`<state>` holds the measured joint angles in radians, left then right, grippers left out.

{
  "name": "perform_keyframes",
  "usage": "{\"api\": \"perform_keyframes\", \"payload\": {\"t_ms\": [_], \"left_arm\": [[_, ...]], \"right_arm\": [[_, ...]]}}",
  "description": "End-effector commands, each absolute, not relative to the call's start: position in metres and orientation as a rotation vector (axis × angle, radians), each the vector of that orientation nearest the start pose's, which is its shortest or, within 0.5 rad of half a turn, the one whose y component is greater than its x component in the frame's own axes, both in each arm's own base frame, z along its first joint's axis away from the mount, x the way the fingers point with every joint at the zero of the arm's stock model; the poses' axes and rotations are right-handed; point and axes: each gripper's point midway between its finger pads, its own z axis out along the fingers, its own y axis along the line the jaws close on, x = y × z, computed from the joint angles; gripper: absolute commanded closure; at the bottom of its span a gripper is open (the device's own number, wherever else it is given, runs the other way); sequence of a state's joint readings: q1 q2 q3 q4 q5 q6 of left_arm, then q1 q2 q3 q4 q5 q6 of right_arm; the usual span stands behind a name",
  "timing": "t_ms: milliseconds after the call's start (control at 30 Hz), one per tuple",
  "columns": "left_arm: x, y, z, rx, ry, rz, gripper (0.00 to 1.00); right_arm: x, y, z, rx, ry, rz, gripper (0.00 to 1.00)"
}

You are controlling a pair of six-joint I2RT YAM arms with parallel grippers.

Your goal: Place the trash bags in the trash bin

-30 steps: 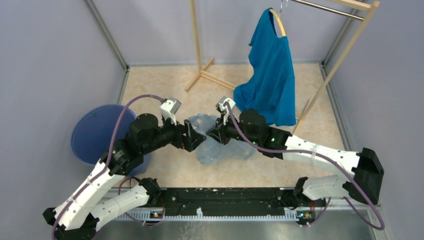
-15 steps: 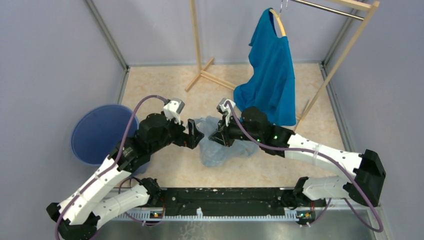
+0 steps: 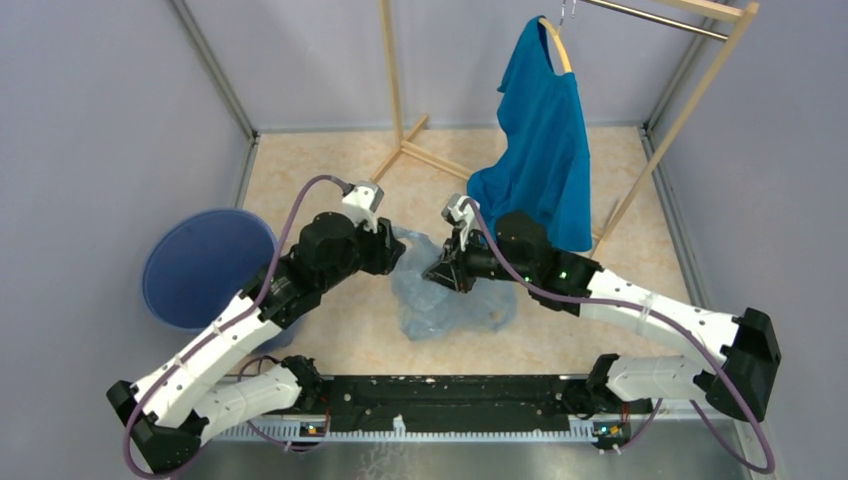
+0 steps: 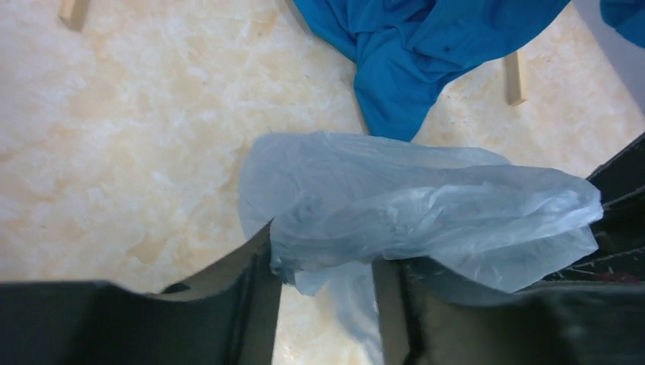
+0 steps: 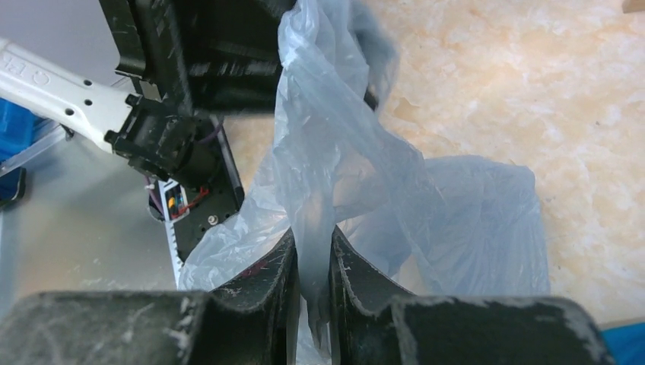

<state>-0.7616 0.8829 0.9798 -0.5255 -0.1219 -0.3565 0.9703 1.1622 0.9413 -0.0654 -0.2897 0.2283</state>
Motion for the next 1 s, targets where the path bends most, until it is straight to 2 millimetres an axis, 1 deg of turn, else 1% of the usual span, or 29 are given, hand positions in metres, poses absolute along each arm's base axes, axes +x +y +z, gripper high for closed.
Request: {"api": "perform_keyframes", "payload": {"t_ms": [0, 33, 67, 100, 167, 200, 233, 267, 300, 367, 400, 467, 533, 600, 667, 767, 800, 833, 900, 967], "left_arm": [[0.244, -0.215, 0.297, 0.349, 1.889, -0.590, 0.69], [0.246, -0.217, 0.297, 0.361, 1.894, -0.582, 0.83], [0.248, -0.219, 0.298, 0.369, 1.901, -0.574, 0.93], [0.249, -0.220, 0.298, 0.378, 1.911, -0.565, 1.00], [0.250, -0.221, 0.302, 0.380, 1.916, -0.564, 1.00], [0.250, -0.222, 0.304, 0.374, 1.912, -0.574, 1.00], [0.249, -0.221, 0.308, 0.361, 1.903, -0.584, 1.00], [0.249, -0.220, 0.311, 0.333, 1.900, -0.590, 1.00], [0.250, -0.215, 0.312, 0.290, 1.902, -0.583, 1.00], [0.252, -0.203, 0.308, 0.188, 1.921, -0.553, 1.00], [0.253, -0.196, 0.302, 0.138, 1.934, -0.524, 1.00], [0.255, -0.184, 0.283, 0.025, 1.966, -0.482, 1.00], [0.251, -0.180, 0.263, -0.015, 2.005, -0.476, 1.00], [0.243, -0.180, 0.249, -0.025, 2.034, -0.508, 1.00], [0.235, -0.179, 0.243, -0.029, 2.033, -0.547, 1.00], [0.222, -0.172, 0.238, -0.067, 2.029, -0.592, 1.00], [0.218, -0.170, 0.238, -0.079, 2.026, -0.613, 1.00], [0.214, -0.170, 0.239, -0.088, 2.022, -0.639, 1.00], [0.207, -0.170, 0.241, -0.107, 2.014, -0.693, 1.00], [0.201, -0.170, 0.240, -0.116, 2.011, -0.730, 1.00]], "right_arm": [[0.185, 0.340, 0.271, -0.858, 1.745, 0.996, 0.82], [0.191, 0.335, 0.271, -0.834, 1.767, 0.945, 0.81], [0.201, 0.328, 0.270, -0.791, 1.801, 0.871, 0.80], [0.213, 0.317, 0.271, -0.737, 1.839, 0.781, 0.78], [0.238, 0.290, 0.272, -0.611, 1.905, 0.564, 0.75], [0.246, 0.277, 0.274, -0.567, 1.928, 0.469, 0.68], [0.252, 0.266, 0.275, -0.539, 1.949, 0.390, 0.54], [0.254, 0.260, 0.277, -0.533, 1.965, 0.340, 0.47], [0.255, 0.257, 0.278, -0.544, 1.977, 0.315, 0.43], [0.247, 0.260, 0.280, -0.594, 1.998, 0.345, 0.37], [0.241, 0.262, 0.281, -0.614, 2.003, 0.380, 0.34], [0.228, 0.263, 0.284, -0.621, 1.998, 0.460, 0.28], [0.215, 0.266, 0.287, -0.632, 1.978, 0.559, 0.25], [0.200, 0.273, 0.287, -0.660, 1.954, 0.675, 0.24], [0.189, 0.281, 0.281, -0.665, 1.939, 0.777, 0.26], [0.180, 0.301, 0.263, -0.612, 1.935, 0.942, 0.37], [0.179, 0.307, 0.250, -0.592, 1.945, 0.984, 0.42], [0.178, 0.314, 0.246, -0.579, 1.931, 1.034, 0.46], [0.182, 0.325, 0.236, -0.564, 1.901, 1.076, 0.47], [0.197, 0.326, 0.224, -0.532, 1.907, 1.007, 0.44]]}}
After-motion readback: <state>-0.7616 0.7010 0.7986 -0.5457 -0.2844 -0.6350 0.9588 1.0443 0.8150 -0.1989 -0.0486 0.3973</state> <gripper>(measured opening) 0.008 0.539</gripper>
